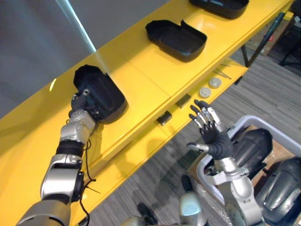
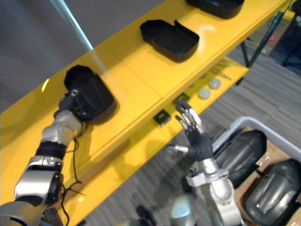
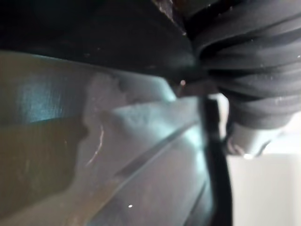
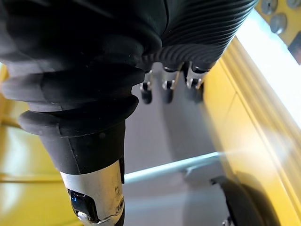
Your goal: Walk over and take plastic housings, then place them on the shelf
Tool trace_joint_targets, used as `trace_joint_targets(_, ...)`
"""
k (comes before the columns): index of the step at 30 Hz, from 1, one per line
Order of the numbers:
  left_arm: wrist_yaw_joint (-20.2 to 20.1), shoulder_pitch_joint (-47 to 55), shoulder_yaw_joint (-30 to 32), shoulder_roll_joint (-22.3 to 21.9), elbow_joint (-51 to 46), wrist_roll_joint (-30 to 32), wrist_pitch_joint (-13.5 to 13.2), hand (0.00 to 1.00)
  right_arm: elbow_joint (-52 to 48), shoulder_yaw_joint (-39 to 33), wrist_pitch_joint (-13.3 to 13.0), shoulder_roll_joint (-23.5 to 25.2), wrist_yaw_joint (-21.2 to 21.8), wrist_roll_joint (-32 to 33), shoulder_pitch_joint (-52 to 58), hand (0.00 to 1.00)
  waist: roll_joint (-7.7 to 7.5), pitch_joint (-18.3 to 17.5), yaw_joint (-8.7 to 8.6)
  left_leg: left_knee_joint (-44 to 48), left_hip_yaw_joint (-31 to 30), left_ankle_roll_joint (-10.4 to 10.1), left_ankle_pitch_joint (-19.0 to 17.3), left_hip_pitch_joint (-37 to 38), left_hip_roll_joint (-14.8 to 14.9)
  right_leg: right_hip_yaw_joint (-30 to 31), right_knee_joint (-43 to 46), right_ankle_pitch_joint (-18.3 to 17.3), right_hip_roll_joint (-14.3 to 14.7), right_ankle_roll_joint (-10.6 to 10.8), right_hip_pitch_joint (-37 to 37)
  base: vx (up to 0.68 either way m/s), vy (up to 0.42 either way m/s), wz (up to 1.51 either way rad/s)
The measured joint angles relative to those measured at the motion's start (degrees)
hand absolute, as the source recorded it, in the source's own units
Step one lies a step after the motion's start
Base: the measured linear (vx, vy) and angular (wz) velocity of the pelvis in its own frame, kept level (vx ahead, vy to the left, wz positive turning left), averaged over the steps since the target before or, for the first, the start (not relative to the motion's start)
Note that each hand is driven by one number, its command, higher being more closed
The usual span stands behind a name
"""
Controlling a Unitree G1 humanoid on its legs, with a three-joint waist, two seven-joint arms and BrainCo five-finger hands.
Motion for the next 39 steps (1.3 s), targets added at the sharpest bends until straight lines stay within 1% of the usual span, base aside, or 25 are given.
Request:
trace_joint_targets(2, 0.5, 0.7, 0.0, 0.0, -1.1, -0.4, -1.1, 0.00, 0.3, -0.1, -0.2, 0.4, 0.0, 0.0, -0.2, 0.00, -0.44, -0.2, 0.02, -0.2, -0.2, 0.0, 0.0, 0.2, -0.1, -0.3, -0.2, 0.1, 0.2, 0.1, 0.4, 0.00, -0.019, 0.05)
trace_joint_targets(4, 0.6, 1.3, 0.0, 0.0, -1.6, -0.4, -1.1, 0.00, 0.3, 0.0, -0.2, 0.9, 0.0, -0.1, 0.0, 0.00, -0.76, -0.4, -0.01, -0.3, -0.5, 0.0, 0.0, 0.6, -0.1, -0.5, -0.7, 0.1, 0.3, 0.1, 1.1, 0.01, -0.017, 0.06)
trace_joint_targets(7, -0.3, 3.2, 0.1, -0.6, -4.5, -0.4, -1.0, 0.00, 0.3, 0.0, -0.4, 1.1, -0.1, -0.3, 0.4, 0.00, -1.31, -0.9, 0.00, -0.5, -1.0, 0.0, 0.0, 1.1, 0.0, -1.4, -1.3, 0.2, 0.4, 0.1, 2.3, 0.00, -0.028, 0.09)
trace_joint_targets(9, -0.7, 4.3, 0.2, -1.5, -6.4, -0.4, -1.0, 0.00, 0.3, 0.0, -0.4, 1.2, -0.2, -0.6, 1.2, 0.00, -1.52, -1.1, 0.41, -0.5, -1.3, 0.0, 0.0, 1.2, 0.0, -1.7, -1.6, 0.2, 0.4, 0.1, 2.7, -0.02, -0.027, 0.08)
trace_joint_targets(10, -0.7, 4.7, 0.4, -2.2, -7.2, -0.5, -1.0, 0.00, 0.4, 0.0, -0.4, 1.3, -0.5, -0.6, 1.8, 0.00, -1.49, -1.6, 1.01, -0.5, -1.2, 0.0, 0.0, 1.2, 0.0, -1.7, -1.7, 0.2, 0.4, 0.1, 2.7, 0.00, 0.000, 0.00)
trace_joint_targets(13, -1.2, 5.5, 0.7, -2.3, -10.4, -0.4, -1.1, 0.00, 1.6, 0.0, -0.4, 1.8, -1.5, -1.3, 2.0, 0.00, -1.79, -2.2, 1.65, -0.5, -1.3, 0.0, 0.0, 1.4, 0.1, -1.8, -1.7, 0.2, 0.4, 0.2, 2.9, -0.02, -0.015, 0.01)
trace_joint_targets(17, -2.0, 6.6, 0.7, -2.3, -12.4, 0.2, -1.4, 0.00, 2.2, 0.0, -0.4, 1.9, -2.5, -2.2, 2.5, 0.00, -1.59, -4.5, 2.27, -0.5, -1.4, 0.0, 0.0, 1.4, 0.0, -1.8, -1.8, 0.3, 0.3, 0.3, 3.0, -0.04, -0.025, 0.00)
trace_joint_targets(19, -2.5, 6.7, 0.8, -2.3, -13.5, 0.2, -1.4, 0.00, 2.3, 0.1, -0.5, 1.9, -2.6, -2.2, 2.6, 0.00, -1.60, -4.8, 2.70, -0.5, -1.4, 0.0, 0.0, 2.1, 0.0, -1.8, -1.9, 0.4, 0.3, 0.4, 3.8, -0.05, -0.021, -0.01)
trace_joint_targets(21, -3.2, 7.5, 1.2, -2.3, -15.1, 0.8, -1.4, 0.00, 3.2, 0.1, -0.7, 2.1, -2.8, -2.4, 2.8, 0.00, -1.45, -6.3, 2.96, -0.5, -1.5, 0.0, 0.0, 2.1, 0.0, -2.0, -2.2, 0.5, 0.2, 0.5, 3.9, -0.06, -0.020, 0.02)
trace_joint_targets(24, -3.7, 8.3, 1.3, -2.3, -15.7, 1.8, -1.5, 0.00, 4.1, 0.2, -1.1, 2.1, -3.6, -2.8, 3.2, 0.00, -1.39, -7.0, 2.99, -0.4, -1.8, 0.0, 0.0, 2.1, 0.0, -2.3, -2.8, 0.7, 0.2, 0.5, 4.4, -0.05, -0.032, 0.07)
trace_joint_targets(25, -4.9, 8.5, 1.2, -2.3, -15.8, 1.9, -1.5, 0.00, 4.3, 0.2, -1.4, 2.1, -4.0, -2.9, 3.8, 0.00, -1.36, -7.2, 2.90, -0.3, -2.7, -0.1, 0.1, 2.1, 0.0, -3.2, -3.0, 0.7, 0.2, 0.4, 5.1, -0.05, -0.035, 0.15)
trace_joint_targets(27, -5.2, 8.9, 1.3, -2.3, -16.9, 1.9, -1.6, 0.00, 4.4, 1.0, -1.4, 2.1, -4.6, -3.3, 3.7, 0.00, -1.37, -7.7, 3.33, -0.5, -2.8, -0.1, 0.4, 2.1, 0.1, -3.3, -3.2, 0.8, 0.3, 0.4, 5.1, -0.05, -0.040, 0.10)
trace_joint_targets(29, -5.7, 9.0, 1.3, -2.3, -19.1, 1.9, -3.0, 0.00, 4.4, 1.9, -1.5, 2.1, -5.0, -3.9, 3.7, 0.00, -1.30, -7.9, 3.89, -0.5, -2.9, -0.2, 0.5, 2.1, 0.1, -3.4, -3.2, 0.9, 0.3, 0.3, 5.3, -0.03, -0.036, 0.02)
trace_joint_targets(30, -5.8, 9.0, 1.4, -2.3, -21.3, 2.1, -4.8, 0.00, 4.6, 2.1, -1.6, 2.1, -5.2, -5.6, 3.7, 0.00, -1.21, -8.0, 4.35, -0.5, -2.9, -0.2, 0.5, 2.1, 0.1, -3.5, -3.2, 0.9, 0.3, 0.3, 5.3, 0.00, 0.000, 0.00)
trace_joint_targets(33, -5.9, 9.0, 3.2, -1.9, -25.5, 2.7, -7.2, 0.00, 5.7, 2.4, -2.5, 2.1, -6.4, -7.5, 3.6, 0.00, -1.21, -8.8, 4.54, -0.6, -3.3, -0.2, 0.5, 2.1, 0.1, -3.9, -3.3, 0.9, 0.3, 0.3, 5.5, -0.01, -0.020, 0.08)
trace_joint_targets(35, -5.6, 8.9, 4.4, -0.6, -27.8, 4.7, -10.2, 0.00, 6.5, 2.2, -2.7, 1.6, -7.7, -7.9, 3.4, 0.00, -1.01, -10.0, 4.59, -0.8, -4.0, -0.2, 0.5, 2.1, 0.1, -4.8, -3.4, 0.9, 0.3, 0.3, 5.9, 0.01, -0.018, 0.12)
trace_joint_targets(36, -5.4, 8.9, 5.5, 0.7, -29.3, 5.2, -11.7, 0.00, 6.7, 2.2, -2.8, 1.1, -8.6, -7.7, 2.5, 0.00, -0.95, -10.4, 4.88, -0.8, -4.0, -0.2, 0.5, 2.1, 0.0, -4.9, -3.4, 0.9, 0.2, 0.3, 5.9, 0.00, -0.012, 0.07)
trace_joint_targets(37, -5.3, 8.9, 6.0, 1.6, -30.2, 6.3, -12.5, 0.00, 7.0, 2.1, -3.0, 0.9, -8.9, -7.7, 1.7, 0.00, -0.95, -10.4, 5.01, -0.8, -4.0, -0.2, 0.5, 2.1, 0.0, -4.9, -3.4, 0.9, 0.2, 0.3, 6.0, -0.02, -0.013, 0.04)
trace_joint_targets(38, -4.6, 8.9, 7.1, 2.9, -32.0, 7.6, -14.0, 0.00, 8.2, 1.6, -3.7, 0.6, -8.8, -6.6, -0.1, 0.00, -0.95, -10.4, 5.53, -0.8, -4.2, -0.1, 0.6, 2.1, -0.1, -5.1, -3.4, 0.9, 0.1, 0.3, 6.2, -0.04, -0.013, 0.09)
trace_joint_targets(39, -3.9, 8.9, 8.3, 3.3, -33.7, 9.6, -15.8, 0.00, 9.8, 1.1, -3.7, 0.1, -8.9, -6.6, -2.1, 0.00, -0.95, -10.4, 6.28, -0.8, -4.6, 0.0, 0.7, 2.1, -0.1, -5.6, -3.4, 0.9, 0.0, 0.3, 6.5, -0.05, -0.013, 0.17)
